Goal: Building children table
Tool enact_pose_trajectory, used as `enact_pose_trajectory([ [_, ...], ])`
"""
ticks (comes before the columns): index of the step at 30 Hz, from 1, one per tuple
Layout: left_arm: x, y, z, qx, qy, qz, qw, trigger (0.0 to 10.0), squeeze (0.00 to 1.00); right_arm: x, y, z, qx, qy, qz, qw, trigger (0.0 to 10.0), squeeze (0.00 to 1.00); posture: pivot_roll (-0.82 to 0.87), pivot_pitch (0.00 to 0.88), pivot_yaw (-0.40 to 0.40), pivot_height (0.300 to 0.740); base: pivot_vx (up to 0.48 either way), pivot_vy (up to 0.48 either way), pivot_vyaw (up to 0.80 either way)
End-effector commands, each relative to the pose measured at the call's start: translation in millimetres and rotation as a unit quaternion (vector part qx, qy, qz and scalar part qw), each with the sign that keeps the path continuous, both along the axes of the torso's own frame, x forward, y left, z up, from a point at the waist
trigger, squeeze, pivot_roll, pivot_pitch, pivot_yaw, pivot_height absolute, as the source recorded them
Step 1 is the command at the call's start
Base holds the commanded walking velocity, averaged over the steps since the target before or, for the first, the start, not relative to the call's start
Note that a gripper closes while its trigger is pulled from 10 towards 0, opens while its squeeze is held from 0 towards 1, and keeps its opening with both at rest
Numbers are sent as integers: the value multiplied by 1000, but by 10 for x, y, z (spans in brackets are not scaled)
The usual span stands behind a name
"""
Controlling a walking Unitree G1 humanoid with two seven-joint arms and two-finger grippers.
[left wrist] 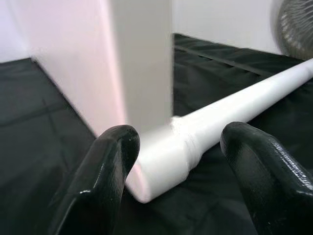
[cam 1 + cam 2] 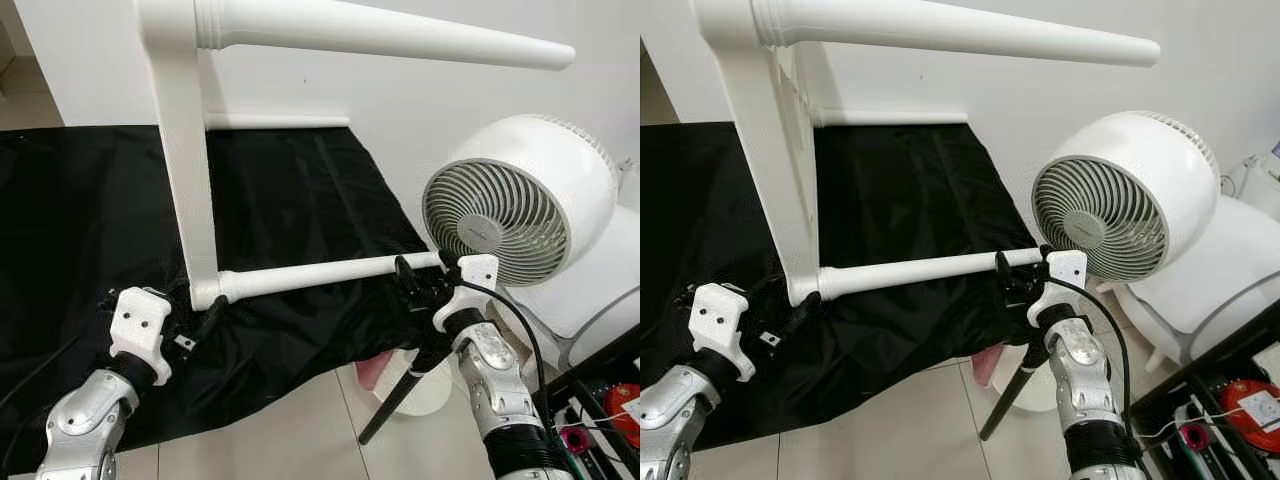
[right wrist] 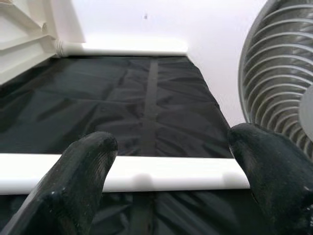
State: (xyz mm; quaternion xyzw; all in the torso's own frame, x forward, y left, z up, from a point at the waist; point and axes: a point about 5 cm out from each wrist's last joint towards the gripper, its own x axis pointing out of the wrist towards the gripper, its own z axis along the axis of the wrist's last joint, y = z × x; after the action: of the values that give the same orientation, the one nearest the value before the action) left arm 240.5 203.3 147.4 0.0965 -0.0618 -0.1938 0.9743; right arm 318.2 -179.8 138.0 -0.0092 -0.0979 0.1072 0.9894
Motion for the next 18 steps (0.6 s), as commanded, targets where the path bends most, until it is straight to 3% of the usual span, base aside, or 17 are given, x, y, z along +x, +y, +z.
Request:
enact_pose_trajectory([
  [1, 34, 140, -62, -9, 3, 99, 995, 10000, 0, 14, -14, -29, 3, 8, 0, 1000, 10000, 0, 124, 68, -103, 740, 0, 0, 0],
  [2, 53, 197, -78, -15, 1, 122, 992, 10000, 0, 15, -15, -42, 16, 16, 6, 1000, 10000, 0, 122, 75, -107, 740, 0, 0, 0],
  [3, 79, 250, -101, -24, 4, 136, 990, 10000, 1000, 19, -43, -48, 28, 20, 3, 999, 10000, 1000, 115, 84, -111, 740, 0, 0, 0],
  [12, 159, 318, -50, -31, -1, 152, 988, 10000, 1000, 1, -179, -25, 32, 9, -13, 999, 10000, 1000, 109, 81, -95, 740, 0, 0, 0],
  [13, 181, 267, 6, -31, -9, 160, 987, 10000, 941, -12, -218, -22, 23, 8, -26, 999, 10000, 1000, 107, 79, -87, 740, 0, 0, 0],
  [15, 181, 267, 6, -31, -9, 160, 987, 10000, 941, -12, -218, -22, 23, 8, -26, 999, 10000, 1000, 107, 79, -87, 740, 0, 0, 0],
  [16, 181, 208, 17, -40, -11, 152, 988, 10000, 0, -17, -206, -22, 19, 5, -23, 1000, 10000, 737, 108, 76, -85, 740, 0, 0, 0],
  [17, 177, 143, 32, -51, -15, 138, 989, 10000, 0, -21, -191, -32, 25, 7, -19, 999, 10000, 0, 111, 75, -83, 740, 0, 0, 0],
  [18, 177, 143, 32, -51, -15, 138, 989, 10000, 0, -21, -191, -32, 25, 7, -19, 999, 10000, 0, 111, 75, -83, 740, 0, 0, 0],
])
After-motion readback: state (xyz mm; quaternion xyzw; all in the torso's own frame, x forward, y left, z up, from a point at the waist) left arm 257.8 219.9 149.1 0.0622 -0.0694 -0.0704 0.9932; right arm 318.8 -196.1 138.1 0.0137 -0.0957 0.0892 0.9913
